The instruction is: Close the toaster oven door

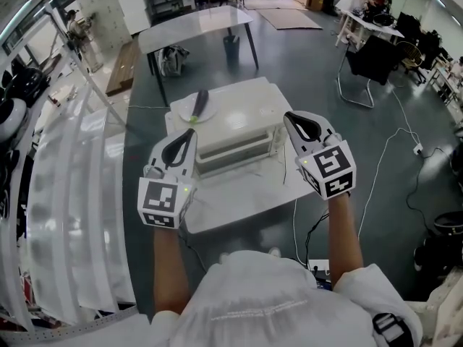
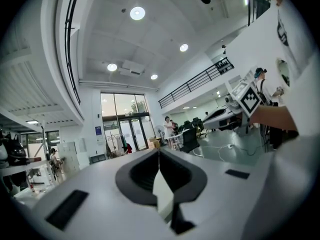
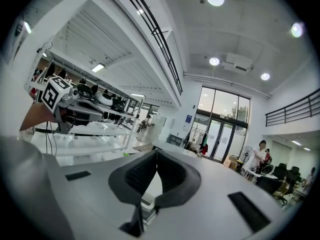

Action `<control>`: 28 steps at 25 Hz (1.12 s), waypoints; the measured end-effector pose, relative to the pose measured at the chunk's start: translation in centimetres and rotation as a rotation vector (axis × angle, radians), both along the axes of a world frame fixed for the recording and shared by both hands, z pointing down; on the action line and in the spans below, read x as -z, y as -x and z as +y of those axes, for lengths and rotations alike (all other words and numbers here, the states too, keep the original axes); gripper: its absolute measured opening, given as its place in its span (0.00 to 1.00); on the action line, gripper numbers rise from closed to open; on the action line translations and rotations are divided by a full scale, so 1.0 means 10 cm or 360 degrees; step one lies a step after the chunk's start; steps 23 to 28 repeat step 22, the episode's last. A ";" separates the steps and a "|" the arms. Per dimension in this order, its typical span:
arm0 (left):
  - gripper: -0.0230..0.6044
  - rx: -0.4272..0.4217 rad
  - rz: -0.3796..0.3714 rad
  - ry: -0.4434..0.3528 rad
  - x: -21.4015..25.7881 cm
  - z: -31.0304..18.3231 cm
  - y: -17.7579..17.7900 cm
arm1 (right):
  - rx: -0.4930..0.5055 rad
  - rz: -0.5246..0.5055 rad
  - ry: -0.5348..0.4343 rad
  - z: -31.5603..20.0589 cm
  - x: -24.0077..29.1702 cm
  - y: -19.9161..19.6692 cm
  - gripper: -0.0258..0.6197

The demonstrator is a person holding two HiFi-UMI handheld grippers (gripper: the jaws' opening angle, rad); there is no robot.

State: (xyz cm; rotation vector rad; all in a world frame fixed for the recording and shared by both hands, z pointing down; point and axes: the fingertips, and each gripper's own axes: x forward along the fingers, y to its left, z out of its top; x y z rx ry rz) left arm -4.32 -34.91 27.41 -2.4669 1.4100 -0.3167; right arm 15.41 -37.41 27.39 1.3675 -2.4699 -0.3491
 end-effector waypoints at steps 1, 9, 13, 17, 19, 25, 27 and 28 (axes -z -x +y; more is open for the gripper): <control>0.07 -0.0001 0.0000 0.0000 0.00 0.00 0.00 | 0.0001 0.0003 0.0004 0.00 -0.01 0.00 0.07; 0.07 0.0009 0.0007 0.0042 -0.12 -0.01 0.01 | 0.0008 0.0014 0.0038 0.00 -0.12 0.01 0.07; 0.07 0.0008 0.0006 0.0062 -0.17 -0.01 0.01 | 0.0013 0.0021 0.0052 0.00 -0.16 0.02 0.07; 0.07 0.0007 0.0005 0.0077 -0.19 -0.01 0.01 | 0.0025 0.0025 0.0070 0.00 -0.19 0.05 0.07; 0.07 0.0006 0.0005 0.0082 -0.20 -0.02 0.01 | 0.0029 0.0028 0.0073 -0.01 -0.20 0.06 0.07; 0.07 0.0007 0.0006 0.0089 -0.22 -0.03 0.02 | 0.0037 0.0029 0.0077 -0.02 -0.22 0.09 0.07; 0.07 0.0007 0.0006 0.0089 -0.22 -0.03 0.02 | 0.0037 0.0029 0.0077 -0.02 -0.22 0.09 0.07; 0.07 0.0007 0.0006 0.0089 -0.22 -0.03 0.02 | 0.0037 0.0029 0.0077 -0.02 -0.22 0.09 0.07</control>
